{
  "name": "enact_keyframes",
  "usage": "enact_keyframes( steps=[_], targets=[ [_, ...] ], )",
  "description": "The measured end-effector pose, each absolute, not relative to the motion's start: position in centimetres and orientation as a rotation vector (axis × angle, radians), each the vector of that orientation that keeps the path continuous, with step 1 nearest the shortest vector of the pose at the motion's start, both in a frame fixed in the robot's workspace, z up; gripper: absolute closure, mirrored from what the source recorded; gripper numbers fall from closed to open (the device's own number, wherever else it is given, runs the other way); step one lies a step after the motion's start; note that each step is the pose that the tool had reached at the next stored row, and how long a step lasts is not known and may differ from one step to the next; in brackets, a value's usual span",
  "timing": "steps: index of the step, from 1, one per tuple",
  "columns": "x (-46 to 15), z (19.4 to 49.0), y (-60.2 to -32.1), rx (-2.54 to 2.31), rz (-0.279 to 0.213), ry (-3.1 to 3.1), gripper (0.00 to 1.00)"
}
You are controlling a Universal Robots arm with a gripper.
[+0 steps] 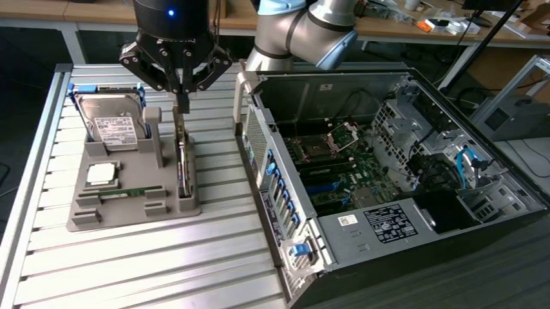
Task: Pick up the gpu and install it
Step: 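Reach for the gpu, then pick up the gpu and move the gpu toward the slot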
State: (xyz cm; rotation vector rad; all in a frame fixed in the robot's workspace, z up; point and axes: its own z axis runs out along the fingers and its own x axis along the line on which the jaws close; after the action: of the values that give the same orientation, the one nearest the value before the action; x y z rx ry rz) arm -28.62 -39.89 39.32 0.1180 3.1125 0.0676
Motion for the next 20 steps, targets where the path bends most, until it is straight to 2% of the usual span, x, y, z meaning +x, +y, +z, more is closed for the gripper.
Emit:
enact_keyframes(
  steps=[17, 18, 19, 20],
  targets=[
    [-28.78, 39.32, -39.89, 0.118, 0.068, 3.112, 0.89],
    [-28.78, 39.32, -39.89, 0.118, 0.068, 3.113, 0.83],
    [-28.78, 39.32, -39.89, 0.118, 0.068, 3.113, 0.83],
    [-28.78, 39.32, -39.89, 0.118, 0.068, 3.112, 0.64]
  ],
)
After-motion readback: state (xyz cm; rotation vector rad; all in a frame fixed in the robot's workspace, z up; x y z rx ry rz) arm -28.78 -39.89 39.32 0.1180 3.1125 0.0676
